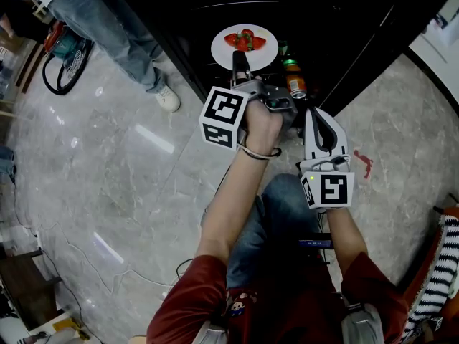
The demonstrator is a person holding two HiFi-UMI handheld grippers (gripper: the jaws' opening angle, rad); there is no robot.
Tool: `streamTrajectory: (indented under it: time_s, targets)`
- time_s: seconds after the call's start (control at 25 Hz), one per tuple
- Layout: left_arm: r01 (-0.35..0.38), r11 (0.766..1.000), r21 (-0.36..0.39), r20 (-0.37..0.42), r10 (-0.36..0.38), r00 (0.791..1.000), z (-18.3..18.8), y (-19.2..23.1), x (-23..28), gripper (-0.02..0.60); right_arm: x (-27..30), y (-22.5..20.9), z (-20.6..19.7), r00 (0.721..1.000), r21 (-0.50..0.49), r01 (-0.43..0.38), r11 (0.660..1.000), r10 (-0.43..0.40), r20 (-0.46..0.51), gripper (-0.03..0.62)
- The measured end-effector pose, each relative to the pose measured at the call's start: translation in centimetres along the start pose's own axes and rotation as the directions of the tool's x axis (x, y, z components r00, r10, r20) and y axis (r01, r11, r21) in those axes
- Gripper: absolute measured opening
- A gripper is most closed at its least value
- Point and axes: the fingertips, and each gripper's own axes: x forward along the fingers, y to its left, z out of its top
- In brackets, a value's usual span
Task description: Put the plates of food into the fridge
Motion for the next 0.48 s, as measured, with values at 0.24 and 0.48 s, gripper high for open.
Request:
streamTrajectory:
  time_s: [0.24,0.48]
  targets:
    - [0.003,1.000,0.010,0.010,-0.003,1.000,0.25,0.14,-0.12,0.144,-0.06,0.14,0.11,1.000,-0.002,-0.003,1.000,0.003,0.006,0.005]
    - [0.002,1.000,0.013,0.015,-0.002,1.000,0.55,0.27,-0.44,0.159,-0.06,0.28,0.00,1.000,-0.001,-0.007,1.000,0.007,0.002,0.004]
